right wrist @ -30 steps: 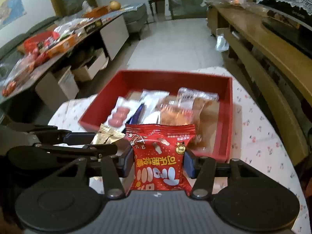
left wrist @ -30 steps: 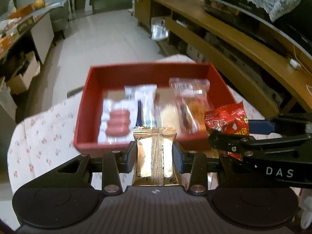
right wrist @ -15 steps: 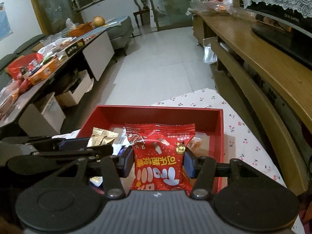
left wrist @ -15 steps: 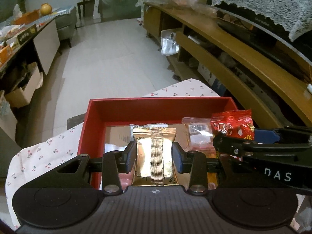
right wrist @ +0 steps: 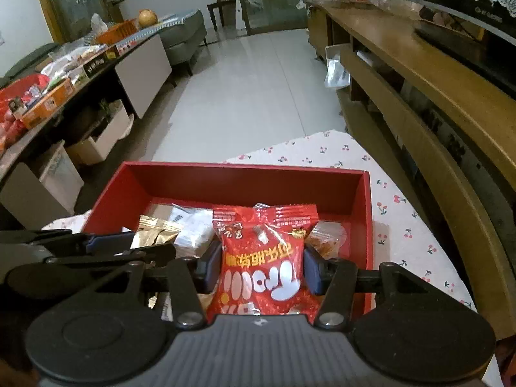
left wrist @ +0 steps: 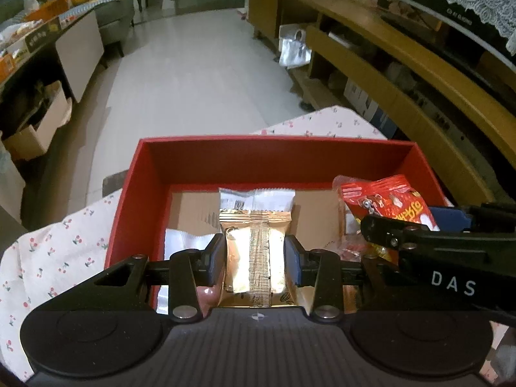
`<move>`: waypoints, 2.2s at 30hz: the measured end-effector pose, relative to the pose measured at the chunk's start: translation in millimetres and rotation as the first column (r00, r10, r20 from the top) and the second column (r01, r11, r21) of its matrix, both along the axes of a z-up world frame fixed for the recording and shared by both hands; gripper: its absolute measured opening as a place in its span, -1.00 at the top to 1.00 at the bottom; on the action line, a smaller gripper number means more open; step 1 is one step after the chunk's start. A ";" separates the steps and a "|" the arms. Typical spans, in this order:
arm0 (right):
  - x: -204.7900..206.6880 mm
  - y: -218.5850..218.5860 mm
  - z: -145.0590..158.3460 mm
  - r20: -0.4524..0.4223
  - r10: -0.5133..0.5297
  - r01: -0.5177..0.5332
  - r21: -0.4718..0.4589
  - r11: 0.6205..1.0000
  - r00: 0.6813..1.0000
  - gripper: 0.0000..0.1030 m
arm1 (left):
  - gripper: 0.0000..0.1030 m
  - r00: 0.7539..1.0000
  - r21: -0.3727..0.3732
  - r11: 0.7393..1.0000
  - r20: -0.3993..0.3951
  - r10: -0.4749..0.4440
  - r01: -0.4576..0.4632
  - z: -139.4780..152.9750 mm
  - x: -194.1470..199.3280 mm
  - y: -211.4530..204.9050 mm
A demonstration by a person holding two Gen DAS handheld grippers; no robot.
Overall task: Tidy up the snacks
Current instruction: 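Carry the gold packet and red chip bag over the red box with both tools, then lower and release the gold packet and red bag into the box with both tools, then grasp the white jujube bag with the left tool while the right tool grasps the Kaprons wafer pack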
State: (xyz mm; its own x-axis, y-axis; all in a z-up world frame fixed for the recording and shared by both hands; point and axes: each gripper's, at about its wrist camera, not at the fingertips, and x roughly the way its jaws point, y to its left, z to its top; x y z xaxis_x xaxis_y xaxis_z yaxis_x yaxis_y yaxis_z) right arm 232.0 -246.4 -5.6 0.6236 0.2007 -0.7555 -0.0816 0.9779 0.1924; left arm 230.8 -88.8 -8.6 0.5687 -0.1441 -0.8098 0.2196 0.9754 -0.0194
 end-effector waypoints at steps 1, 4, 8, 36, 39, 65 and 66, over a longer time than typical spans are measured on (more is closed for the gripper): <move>0.9 0.7 -1.8 -0.001 0.000 0.000 -0.006 1.000 1.000 -0.21 | 0.09 1.000 0.000 1.000 -0.004 0.002 -0.002 -1.5 0.4 -0.1; 1.3 0.8 -2.9 -0.003 -0.001 0.001 -0.010 1.000 1.000 -0.21 | 0.08 1.000 0.004 1.000 -0.007 0.002 -0.002 -2.1 0.5 0.4; 1.0 2.8 -3.1 0.001 0.002 -0.002 -0.021 1.000 1.000 -0.20 | 0.08 1.000 0.011 1.000 -0.009 0.002 -0.002 -2.6 0.2 -0.6; -1.1 -1.2 1.8 0.024 -0.019 0.020 -0.033 0.999 1.000 -0.24 | -0.48 0.999 0.009 0.999 0.004 0.033 -0.033 6.3 -5.8 6.5; -4.3 -3.5 6.0 0.033 -0.024 0.025 -0.023 0.999 0.999 -0.25 | -0.50 0.999 -0.002 0.999 0.014 0.034 -0.034 12.0 -8.9 8.0; -130.7 -61.2 27.1 0.013 -0.110 0.109 0.060 0.992 0.994 -0.29 | -0.65 0.982 -0.017 0.987 -0.100 -0.163 0.162 -14.3 -104.5 -31.7; -137.3 -62.0 26.1 0.008 -0.108 0.108 0.061 0.992 0.994 -0.29 | -0.65 0.979 -0.004 0.986 -0.118 -0.167 0.168 -22.1 -104.7 -35.7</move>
State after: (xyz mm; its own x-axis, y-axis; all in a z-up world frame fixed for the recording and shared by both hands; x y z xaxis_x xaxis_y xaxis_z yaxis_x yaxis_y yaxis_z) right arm 94.6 -308.4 20.5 0.6525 0.1769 -0.7368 0.0212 0.9677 0.2512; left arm 126.2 -124.5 -30.6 0.4381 -0.2242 -0.8705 0.3766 0.9251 -0.0488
